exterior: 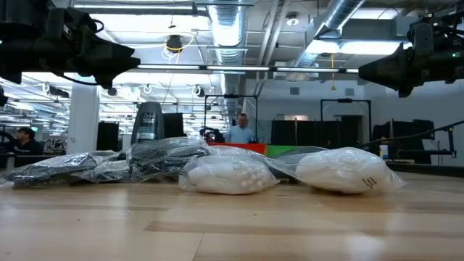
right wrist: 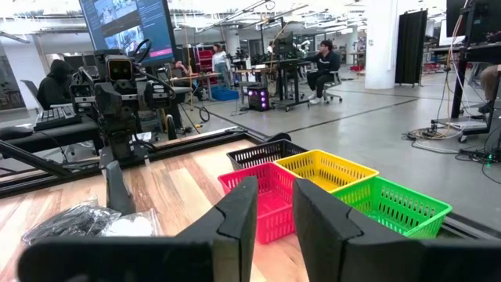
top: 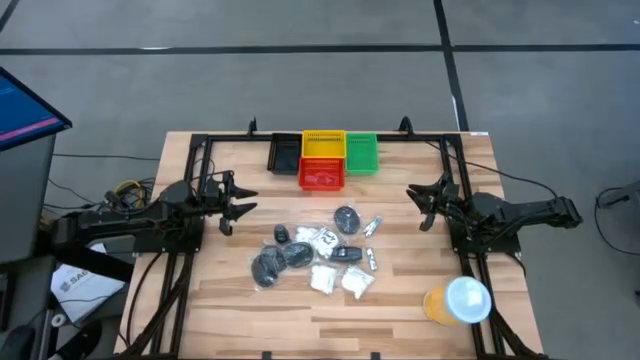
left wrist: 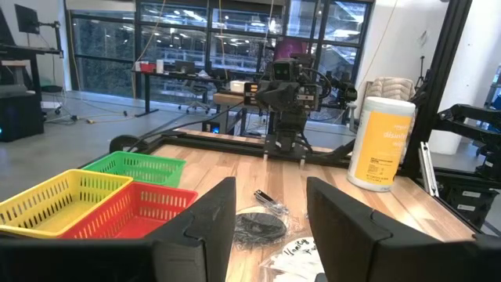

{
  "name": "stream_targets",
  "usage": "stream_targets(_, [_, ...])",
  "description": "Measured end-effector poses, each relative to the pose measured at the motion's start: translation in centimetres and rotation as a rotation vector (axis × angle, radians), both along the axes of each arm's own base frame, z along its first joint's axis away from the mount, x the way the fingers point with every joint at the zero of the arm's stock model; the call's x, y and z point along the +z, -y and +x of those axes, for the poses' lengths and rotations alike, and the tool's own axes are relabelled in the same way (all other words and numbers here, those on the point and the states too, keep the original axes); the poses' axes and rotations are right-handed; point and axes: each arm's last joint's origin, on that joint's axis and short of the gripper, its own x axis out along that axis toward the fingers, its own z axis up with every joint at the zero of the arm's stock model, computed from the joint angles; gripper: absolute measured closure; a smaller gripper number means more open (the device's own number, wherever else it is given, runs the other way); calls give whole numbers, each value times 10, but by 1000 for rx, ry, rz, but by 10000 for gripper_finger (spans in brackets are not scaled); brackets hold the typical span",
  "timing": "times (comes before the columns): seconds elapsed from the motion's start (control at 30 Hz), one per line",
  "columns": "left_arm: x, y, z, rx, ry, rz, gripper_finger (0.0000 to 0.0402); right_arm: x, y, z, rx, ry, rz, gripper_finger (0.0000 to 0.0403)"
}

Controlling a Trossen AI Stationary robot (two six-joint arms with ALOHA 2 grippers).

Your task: Pick & Place Travel size toiletries

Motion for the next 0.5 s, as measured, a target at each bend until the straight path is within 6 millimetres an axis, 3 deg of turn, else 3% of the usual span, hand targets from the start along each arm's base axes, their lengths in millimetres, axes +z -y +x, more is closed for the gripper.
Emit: stream_targets(0.5, [1,0,0,0,9,1,252,0,0,0,0,0,0,327])
